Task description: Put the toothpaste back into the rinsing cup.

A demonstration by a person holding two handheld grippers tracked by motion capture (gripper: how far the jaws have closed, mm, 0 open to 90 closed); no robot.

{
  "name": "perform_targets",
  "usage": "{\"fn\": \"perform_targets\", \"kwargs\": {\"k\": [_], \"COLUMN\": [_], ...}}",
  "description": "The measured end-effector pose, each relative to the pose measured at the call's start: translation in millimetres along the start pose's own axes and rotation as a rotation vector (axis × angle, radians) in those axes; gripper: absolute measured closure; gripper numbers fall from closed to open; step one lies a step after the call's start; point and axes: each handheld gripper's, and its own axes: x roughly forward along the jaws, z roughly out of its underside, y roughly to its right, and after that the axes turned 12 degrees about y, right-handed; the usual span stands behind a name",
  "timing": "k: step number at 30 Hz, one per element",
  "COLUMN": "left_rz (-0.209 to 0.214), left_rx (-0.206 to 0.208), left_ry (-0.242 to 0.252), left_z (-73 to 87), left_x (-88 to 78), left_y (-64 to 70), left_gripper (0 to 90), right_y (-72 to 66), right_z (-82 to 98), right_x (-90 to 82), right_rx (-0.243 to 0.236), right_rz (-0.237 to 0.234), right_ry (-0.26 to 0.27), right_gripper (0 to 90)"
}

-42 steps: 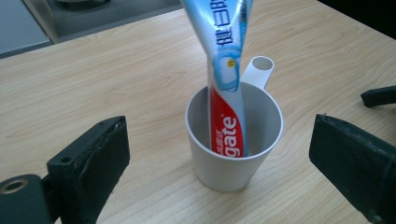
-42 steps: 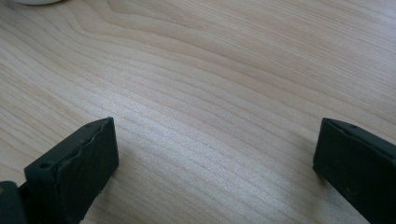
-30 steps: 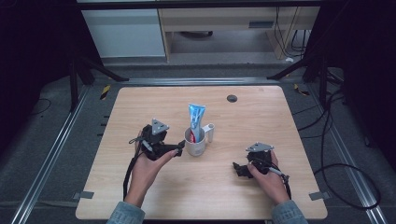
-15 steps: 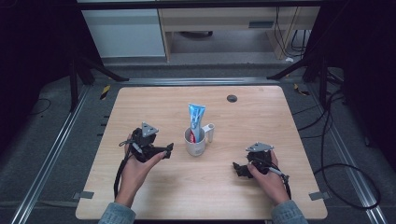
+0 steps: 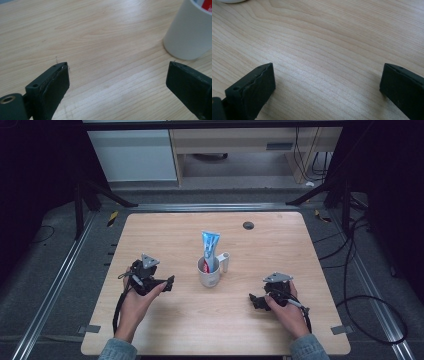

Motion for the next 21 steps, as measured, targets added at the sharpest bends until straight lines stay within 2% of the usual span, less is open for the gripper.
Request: {"fn": "perform_targets", "kwargs": {"k": [5, 13, 21], "left_rz": [-0.016, -0.055, -0.078], "left_rx": [0.005, -0.001, -0.035], "left_ry": [-0.027, -0.084, -0.104], "left_z": [7.7, 23.8, 37.6], "left_x": [3.4, 15.5, 21.7], "left_y": [-9.4, -35.7, -55.4], "left_gripper": [4.1, 4.0, 3.9], "right_y": [-0.3, -0.2, -0.3], "right_z": [-0.2, -0.2, -0.2], "right_x": [0.4, 0.4, 0.3], "right_rx": [0.003, 0.002, 0.002], "right_rz": [0.0, 0.001, 0.001], "right_ry": [0.0, 0.0, -0.001], "right_gripper": [0.3, 0.3, 0.3]}}
